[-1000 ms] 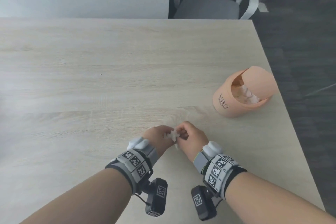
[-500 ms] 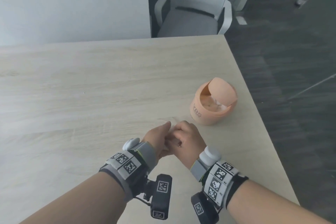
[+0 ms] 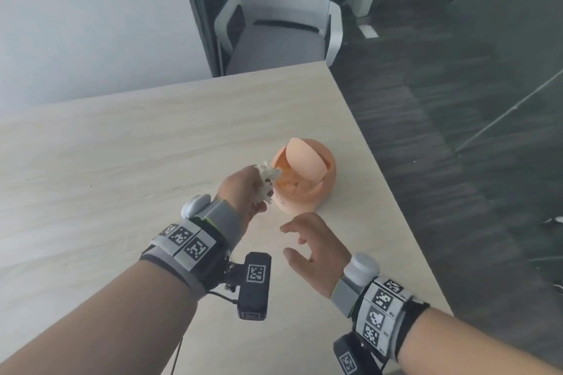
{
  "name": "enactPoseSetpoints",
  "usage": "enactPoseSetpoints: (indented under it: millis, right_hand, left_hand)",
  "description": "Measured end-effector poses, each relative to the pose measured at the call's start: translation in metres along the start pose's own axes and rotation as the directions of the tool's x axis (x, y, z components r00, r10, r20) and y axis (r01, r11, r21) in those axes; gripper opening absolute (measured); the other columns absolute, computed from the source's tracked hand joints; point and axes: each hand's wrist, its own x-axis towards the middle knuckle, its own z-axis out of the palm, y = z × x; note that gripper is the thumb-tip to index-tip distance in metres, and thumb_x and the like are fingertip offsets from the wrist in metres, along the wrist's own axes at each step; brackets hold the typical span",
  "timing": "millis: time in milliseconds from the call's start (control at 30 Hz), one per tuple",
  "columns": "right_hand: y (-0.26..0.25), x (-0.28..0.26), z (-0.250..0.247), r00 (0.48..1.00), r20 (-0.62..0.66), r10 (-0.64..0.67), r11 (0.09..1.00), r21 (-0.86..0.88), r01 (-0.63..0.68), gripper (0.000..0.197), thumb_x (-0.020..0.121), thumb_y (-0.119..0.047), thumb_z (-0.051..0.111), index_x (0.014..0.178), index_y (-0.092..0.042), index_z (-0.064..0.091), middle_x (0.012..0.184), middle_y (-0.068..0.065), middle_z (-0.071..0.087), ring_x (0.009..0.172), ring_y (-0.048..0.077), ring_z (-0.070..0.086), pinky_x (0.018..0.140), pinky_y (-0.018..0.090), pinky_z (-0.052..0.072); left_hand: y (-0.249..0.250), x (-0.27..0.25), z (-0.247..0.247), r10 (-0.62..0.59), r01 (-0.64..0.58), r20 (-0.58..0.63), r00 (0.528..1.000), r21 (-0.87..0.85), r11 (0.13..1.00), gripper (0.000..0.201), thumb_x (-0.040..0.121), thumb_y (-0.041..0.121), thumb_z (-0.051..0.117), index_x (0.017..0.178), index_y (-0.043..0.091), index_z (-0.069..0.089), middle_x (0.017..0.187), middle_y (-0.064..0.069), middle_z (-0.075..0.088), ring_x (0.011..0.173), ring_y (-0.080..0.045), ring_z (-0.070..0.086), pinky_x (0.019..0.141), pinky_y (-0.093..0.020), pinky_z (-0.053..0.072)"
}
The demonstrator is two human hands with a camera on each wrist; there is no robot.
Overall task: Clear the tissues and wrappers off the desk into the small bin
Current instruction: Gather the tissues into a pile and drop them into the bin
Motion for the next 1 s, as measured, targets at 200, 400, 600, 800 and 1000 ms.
enactPoseSetpoints:
  millis: [200,400,600,800,1000]
  right_hand:
    - [0.014,-0.006,-0.009,0.996,0.072,0.043,0.999,-0.035,-0.041,0.025,0.082,-0.039,0.056,0.106,-0.036,0.059,0.115,-0.023,0.046,0.092,0.002,0.051,0.066,0.014,0.036]
    - [0.026,-0.006,-0.015,0.993,0.105,0.055,0.998,0.003,-0.055,0.022,0.083,-0.041,0.056,0.104,-0.037,0.059,0.112,-0.025,0.047,0.093,0.003,0.052,0.064,0.013,0.036]
    - [0.03,-0.002,-0.013,0.991,0.126,0.046,0.998,0.026,-0.05,0.019,0.083,-0.04,0.055,0.101,-0.037,0.06,0.11,-0.023,0.05,0.091,0.006,0.053,0.064,0.015,0.04]
    - [0.038,0.001,-0.008,0.986,0.152,0.067,0.997,0.016,-0.07,0.021,0.082,-0.045,0.05,0.099,-0.038,0.059,0.107,-0.024,0.052,0.087,0.004,0.054,0.066,0.022,0.046]
    - [0.04,-0.002,-0.007,0.977,0.186,0.101,0.995,-0.003,-0.102,0.023,0.082,-0.049,0.046,0.098,-0.038,0.058,0.1,-0.019,0.056,0.087,0.005,0.055,0.07,0.029,0.05]
  left_hand:
    - [0.007,0.005,0.025,0.274,-0.235,-0.016,0.962,0.47,0.851,0.025,0.093,0.015,0.052,0.099,0.032,0.068,0.081,0.006,0.071,0.066,-0.016,0.071,0.07,-0.032,0.06]
    - [-0.004,0.007,0.024,0.575,-0.403,0.042,0.817,0.754,0.518,0.016,0.084,0.019,0.058,0.097,0.03,0.058,0.085,0.013,0.068,0.073,-0.016,0.063,0.061,-0.031,0.051]
    - [-0.01,0.021,0.024,0.606,-0.418,0.096,0.79,0.808,0.416,0.012,0.078,0.022,0.071,0.078,0.032,0.063,0.09,0.007,0.059,0.074,-0.016,0.057,0.057,-0.023,0.035]
    - [-0.012,0.011,0.023,0.561,-0.456,0.152,0.814,0.765,0.454,0.025,0.079,0.014,0.06,0.097,0.03,0.067,0.083,0.015,0.065,0.079,-0.008,0.062,0.063,-0.02,0.044]
    - [-0.03,0.006,0.006,0.596,-0.6,0.357,0.72,0.751,0.275,0.049,0.072,-0.01,0.049,0.098,0.028,0.065,0.11,0.009,0.066,0.099,-0.01,0.06,0.078,-0.023,0.049]
